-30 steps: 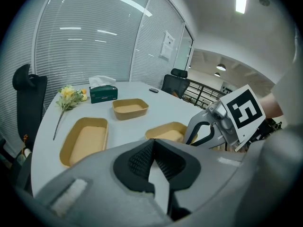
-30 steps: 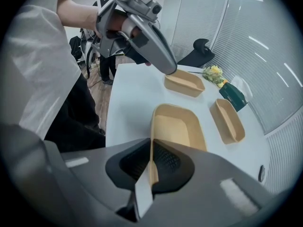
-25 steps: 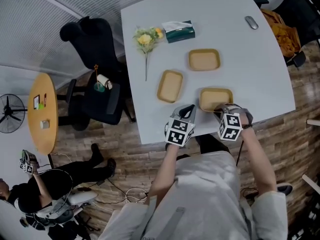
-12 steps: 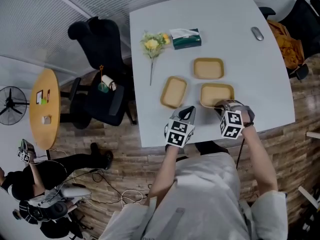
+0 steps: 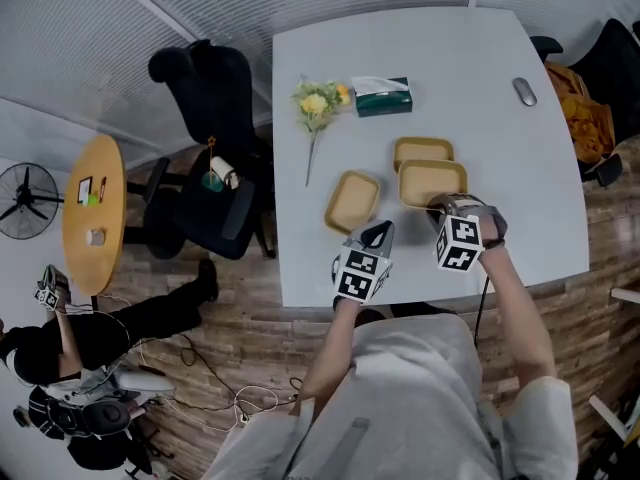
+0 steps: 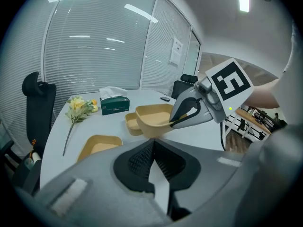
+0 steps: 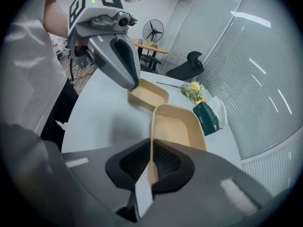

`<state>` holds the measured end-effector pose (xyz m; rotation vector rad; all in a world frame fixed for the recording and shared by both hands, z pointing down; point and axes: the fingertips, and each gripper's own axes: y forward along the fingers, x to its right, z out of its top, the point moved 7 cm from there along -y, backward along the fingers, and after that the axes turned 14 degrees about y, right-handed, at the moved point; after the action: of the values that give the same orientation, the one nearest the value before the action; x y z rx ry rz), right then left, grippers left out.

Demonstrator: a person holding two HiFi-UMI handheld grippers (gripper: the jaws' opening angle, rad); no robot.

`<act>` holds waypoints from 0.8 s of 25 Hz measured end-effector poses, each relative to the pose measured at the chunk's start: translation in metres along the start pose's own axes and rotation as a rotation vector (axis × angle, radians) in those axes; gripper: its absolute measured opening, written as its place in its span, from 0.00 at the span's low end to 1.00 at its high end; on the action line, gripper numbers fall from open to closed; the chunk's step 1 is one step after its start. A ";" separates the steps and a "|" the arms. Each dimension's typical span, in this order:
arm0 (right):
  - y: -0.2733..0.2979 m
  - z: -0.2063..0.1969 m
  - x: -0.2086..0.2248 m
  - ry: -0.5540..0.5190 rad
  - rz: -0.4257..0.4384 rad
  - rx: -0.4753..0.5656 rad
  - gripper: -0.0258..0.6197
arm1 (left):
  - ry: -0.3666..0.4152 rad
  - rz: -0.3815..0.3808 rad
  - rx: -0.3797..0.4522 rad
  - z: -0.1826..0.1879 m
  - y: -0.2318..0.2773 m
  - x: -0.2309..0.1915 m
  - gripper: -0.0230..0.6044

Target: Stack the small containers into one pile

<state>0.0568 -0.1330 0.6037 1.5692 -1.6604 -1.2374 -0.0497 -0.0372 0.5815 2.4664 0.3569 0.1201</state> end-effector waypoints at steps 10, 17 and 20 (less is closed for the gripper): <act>0.011 0.015 0.054 -0.021 -0.031 0.017 0.06 | -0.017 0.017 -0.001 0.002 0.000 -0.005 0.05; 0.025 0.015 0.070 -0.012 -0.020 0.004 0.06 | -0.025 0.035 0.007 0.005 -0.001 -0.018 0.05; 0.034 0.013 0.073 -0.010 -0.013 -0.005 0.06 | -0.029 0.039 -0.003 0.003 0.001 -0.022 0.05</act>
<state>0.0166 -0.2032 0.6132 1.5757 -1.6543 -1.2577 -0.0703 -0.0457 0.5796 2.4702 0.2966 0.1013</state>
